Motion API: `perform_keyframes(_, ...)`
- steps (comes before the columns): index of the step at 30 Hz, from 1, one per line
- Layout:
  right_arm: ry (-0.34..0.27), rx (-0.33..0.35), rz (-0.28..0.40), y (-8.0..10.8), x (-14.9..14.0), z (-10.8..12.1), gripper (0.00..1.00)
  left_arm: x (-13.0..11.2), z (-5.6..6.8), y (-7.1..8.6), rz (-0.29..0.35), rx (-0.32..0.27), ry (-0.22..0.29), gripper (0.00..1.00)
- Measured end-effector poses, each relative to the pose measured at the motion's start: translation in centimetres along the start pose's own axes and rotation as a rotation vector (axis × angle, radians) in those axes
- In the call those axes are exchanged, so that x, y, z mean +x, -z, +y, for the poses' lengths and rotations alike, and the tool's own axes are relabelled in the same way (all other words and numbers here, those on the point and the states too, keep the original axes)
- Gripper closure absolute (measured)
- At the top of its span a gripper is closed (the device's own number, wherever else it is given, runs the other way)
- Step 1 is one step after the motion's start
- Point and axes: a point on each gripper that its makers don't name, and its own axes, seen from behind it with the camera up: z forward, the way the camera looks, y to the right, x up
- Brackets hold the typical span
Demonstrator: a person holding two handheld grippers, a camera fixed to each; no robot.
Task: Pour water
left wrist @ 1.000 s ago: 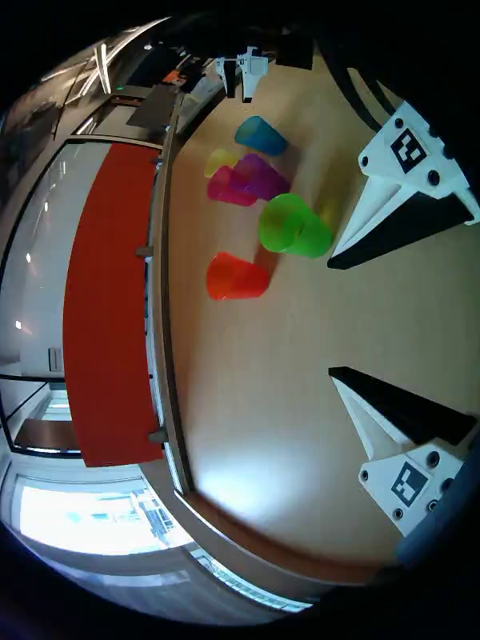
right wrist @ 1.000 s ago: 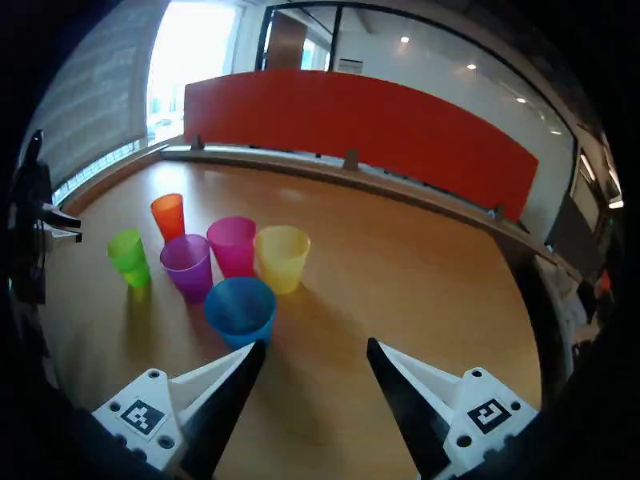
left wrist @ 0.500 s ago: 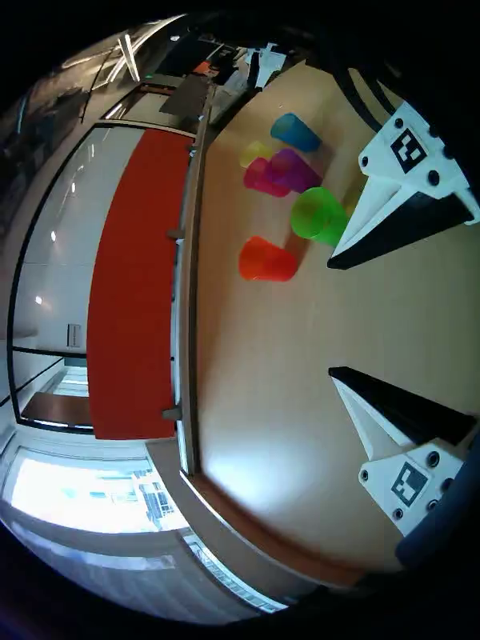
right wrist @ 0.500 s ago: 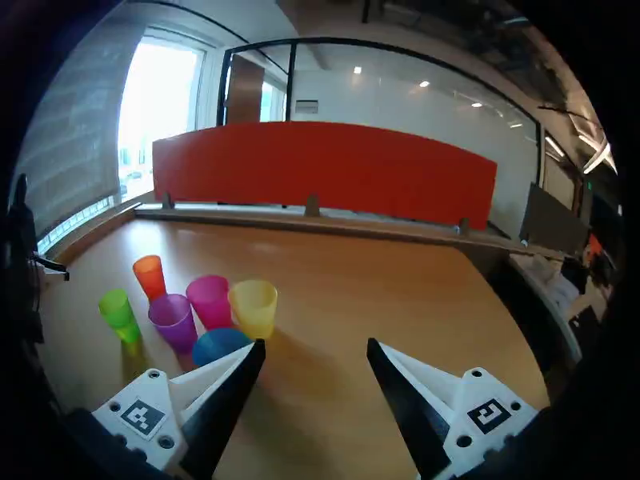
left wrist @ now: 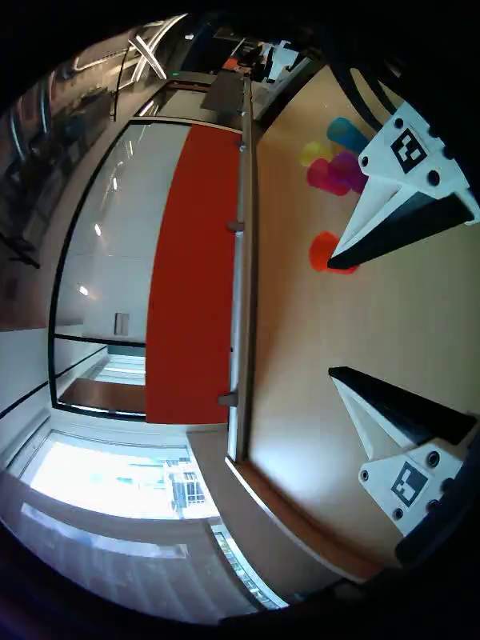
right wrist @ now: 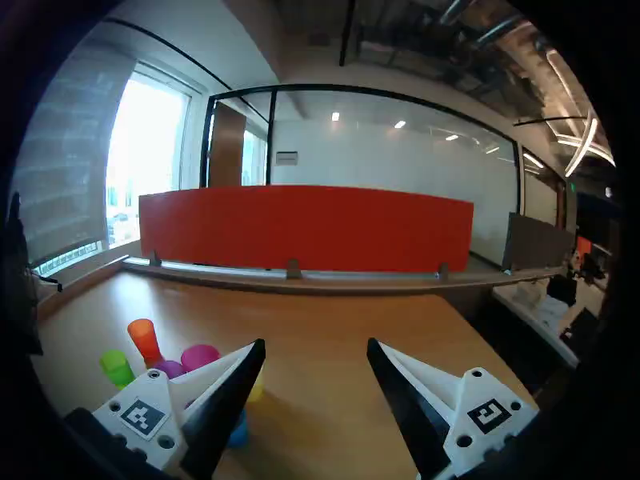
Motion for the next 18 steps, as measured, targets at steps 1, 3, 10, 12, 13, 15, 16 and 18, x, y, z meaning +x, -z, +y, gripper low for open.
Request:
perform_keyframes(1, 0.002, -0.001, 0.010, -0.1, 0.4, 0.0, 0.01, 0.7, 0.1, 0.1, 0.021, -0.003, -0.003, 0.10)
perform_keyframes(3, 0.006, -0.004, 0.032, -0.2, 1.4, -0.2, 0.01, 2.2, 0.3, 0.2, 0.066, -0.009, -0.009, 0.10)
perform_keyframes(10, 0.005, -0.010, 0.085, -0.5, 4.4, -0.3, 0.01, 5.7, 0.6, 0.2, 0.144, -0.016, -0.039, 0.10)
perform_keyframes(12, 0.002, -0.018, 0.096, -0.7, 5.0, -0.1, 0.01, 6.2, 0.4, 0.1, 0.160, -0.010, -0.049, 0.10)
perform_keyframes(13, 0.002, -0.025, 0.098, -0.8, 5.2, 0.1, 0.01, 6.3, 0.4, 0.1, 0.164, -0.009, -0.050, 0.10)
perform_keyframes(15, 0.004, -0.041, 0.103, -0.9, 5.4, 0.5, 0.01, 6.6, 0.3, 0.0, 0.171, -0.006, -0.052, 0.10)
perform_keyframes(16, 0.004, -0.045, 0.105, -0.9, 5.5, 0.5, 0.01, 6.6, 0.3, 0.0, 0.174, -0.005, -0.049, 0.10)
perform_keyframes(18, 0.003, -0.053, 0.107, -0.9, 5.6, 0.6, 0.01, 6.7, 0.3, 0.0, 0.182, -0.004, -0.043, 0.10)
